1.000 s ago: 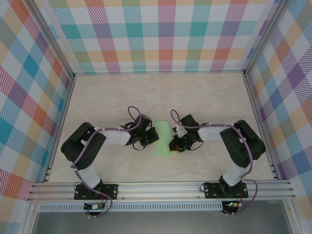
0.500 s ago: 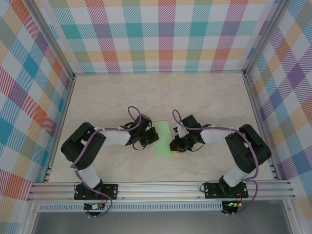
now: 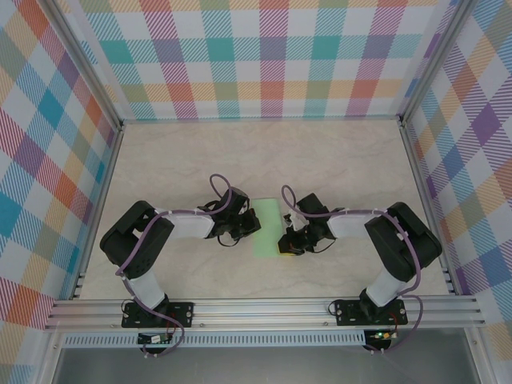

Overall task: Fold a paper plane with a square sheet of paper (pick it up from the middle)
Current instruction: Fold the square sheet of paper in half at the center of the table.

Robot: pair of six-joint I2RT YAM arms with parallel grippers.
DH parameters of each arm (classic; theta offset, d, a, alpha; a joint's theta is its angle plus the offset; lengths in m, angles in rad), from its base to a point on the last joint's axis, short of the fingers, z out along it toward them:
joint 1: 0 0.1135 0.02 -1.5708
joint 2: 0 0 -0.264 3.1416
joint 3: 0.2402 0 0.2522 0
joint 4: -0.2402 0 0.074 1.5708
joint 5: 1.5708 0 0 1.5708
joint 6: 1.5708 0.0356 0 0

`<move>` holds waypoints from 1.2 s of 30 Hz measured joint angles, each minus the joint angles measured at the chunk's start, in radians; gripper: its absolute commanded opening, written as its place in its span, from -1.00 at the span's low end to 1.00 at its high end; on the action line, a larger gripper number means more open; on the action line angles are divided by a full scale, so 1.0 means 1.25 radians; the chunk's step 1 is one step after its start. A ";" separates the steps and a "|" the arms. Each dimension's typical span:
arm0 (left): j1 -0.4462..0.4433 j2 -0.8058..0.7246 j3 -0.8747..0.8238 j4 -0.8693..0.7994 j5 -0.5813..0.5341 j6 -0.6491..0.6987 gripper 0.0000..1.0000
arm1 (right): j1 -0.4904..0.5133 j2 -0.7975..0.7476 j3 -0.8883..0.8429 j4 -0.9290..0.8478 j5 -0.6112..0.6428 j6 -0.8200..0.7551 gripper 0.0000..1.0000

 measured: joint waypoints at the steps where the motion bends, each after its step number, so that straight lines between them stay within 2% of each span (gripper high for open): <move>1: 0.000 0.000 0.000 0.000 0.000 0.000 -1.00 | 0.002 -0.002 0.000 0.000 0.001 0.000 -0.80; 21: 0.000 0.000 0.000 0.000 0.000 0.003 -1.00 | 0.010 -0.030 -0.016 -0.014 0.020 -0.006 -0.81; 26: 0.000 0.000 0.000 0.000 0.000 0.006 -1.00 | 0.002 -0.050 0.046 -0.089 0.049 -0.009 -0.80; 29: 0.000 0.000 0.000 0.000 0.000 0.006 -1.00 | -0.030 -0.049 0.108 -0.086 0.048 -0.010 -0.81; 36: 0.000 0.000 0.000 0.000 0.000 0.006 -1.00 | -0.093 0.061 0.211 -0.063 0.045 -0.020 -0.82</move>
